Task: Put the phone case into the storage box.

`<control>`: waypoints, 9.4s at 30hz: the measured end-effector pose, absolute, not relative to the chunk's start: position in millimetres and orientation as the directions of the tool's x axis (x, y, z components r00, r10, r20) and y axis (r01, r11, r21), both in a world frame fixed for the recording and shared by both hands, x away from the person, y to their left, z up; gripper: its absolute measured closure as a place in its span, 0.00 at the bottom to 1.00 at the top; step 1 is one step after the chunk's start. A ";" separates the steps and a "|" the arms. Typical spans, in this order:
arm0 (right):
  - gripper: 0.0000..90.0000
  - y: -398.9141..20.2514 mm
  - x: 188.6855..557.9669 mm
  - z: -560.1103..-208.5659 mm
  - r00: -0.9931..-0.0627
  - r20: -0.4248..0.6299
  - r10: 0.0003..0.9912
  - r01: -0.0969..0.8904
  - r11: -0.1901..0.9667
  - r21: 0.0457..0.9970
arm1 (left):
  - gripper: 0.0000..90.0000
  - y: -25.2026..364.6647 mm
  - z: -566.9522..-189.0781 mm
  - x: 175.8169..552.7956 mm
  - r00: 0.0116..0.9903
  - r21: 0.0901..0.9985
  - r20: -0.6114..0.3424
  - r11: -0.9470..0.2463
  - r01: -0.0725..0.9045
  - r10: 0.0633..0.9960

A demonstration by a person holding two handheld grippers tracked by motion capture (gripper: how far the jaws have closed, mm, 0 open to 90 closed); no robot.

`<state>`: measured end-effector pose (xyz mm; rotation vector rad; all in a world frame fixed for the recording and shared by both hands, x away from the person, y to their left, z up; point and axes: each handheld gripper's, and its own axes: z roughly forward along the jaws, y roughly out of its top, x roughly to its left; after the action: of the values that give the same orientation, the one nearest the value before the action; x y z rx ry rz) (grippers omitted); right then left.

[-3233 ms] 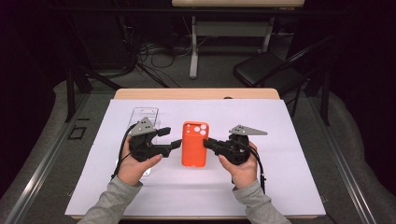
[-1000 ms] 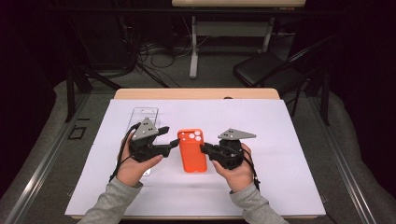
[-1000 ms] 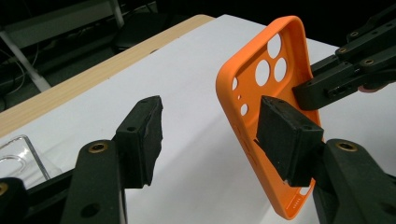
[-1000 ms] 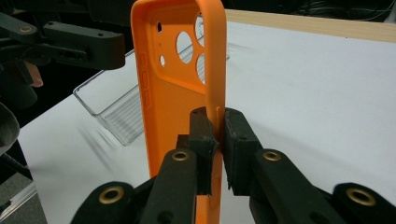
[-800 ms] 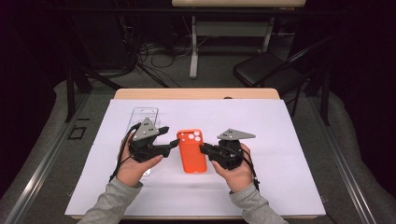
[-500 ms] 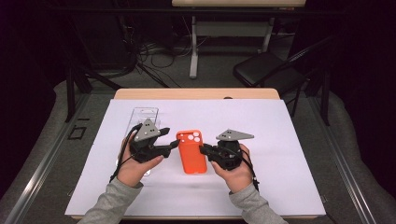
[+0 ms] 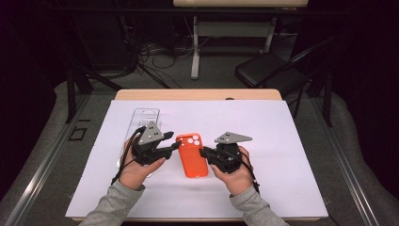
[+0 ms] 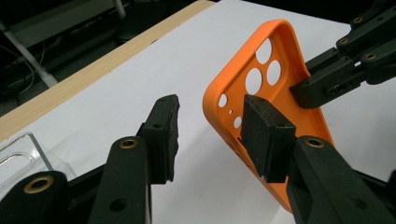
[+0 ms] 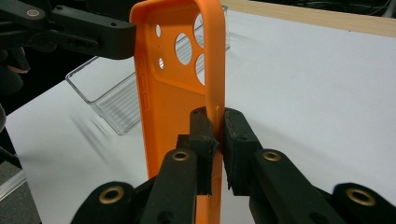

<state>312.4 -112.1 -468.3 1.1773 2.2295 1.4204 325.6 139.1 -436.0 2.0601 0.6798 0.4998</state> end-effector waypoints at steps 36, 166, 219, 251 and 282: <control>0.93 -102.3 309.2 -472.9 -0.657 0.151 0.738 0.487 0.263 0.833 | 0.82 130.2 -440.7 322.3 0.758 0.783 0.186 -0.560 0.270 0.625; 0.59 -132.7 326.2 -470.9 -0.614 0.142 0.777 0.435 0.183 0.882 | 0.90 166.7 -438.6 338.0 0.745 0.840 0.173 -0.491 0.230 0.644; 0.24 -192.9 315.4 -475.3 -0.475 0.085 0.876 0.369 0.111 0.923 | 0.90 191.8 -435.5 338.8 0.703 0.883 0.253 -0.455 0.112 0.665; 0.00 -216.9 300.3 -505.3 -0.474 0.017 0.881 0.351 0.171 0.921 | 0.90 195.4 -431.8 337.7 0.688 0.880 0.282 -0.466 0.092 0.669; 0.00 -225.1 301.4 -511.6 -0.443 0.071 0.894 0.381 0.116 0.917 | 0.90 211.7 -399.4 355.9 0.658 0.846 0.352 -0.528 0.081 0.665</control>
<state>301.4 -225.1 -511.6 1.2327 1.8870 1.3062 355.9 211.7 -399.4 2.0095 0.5798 0.8547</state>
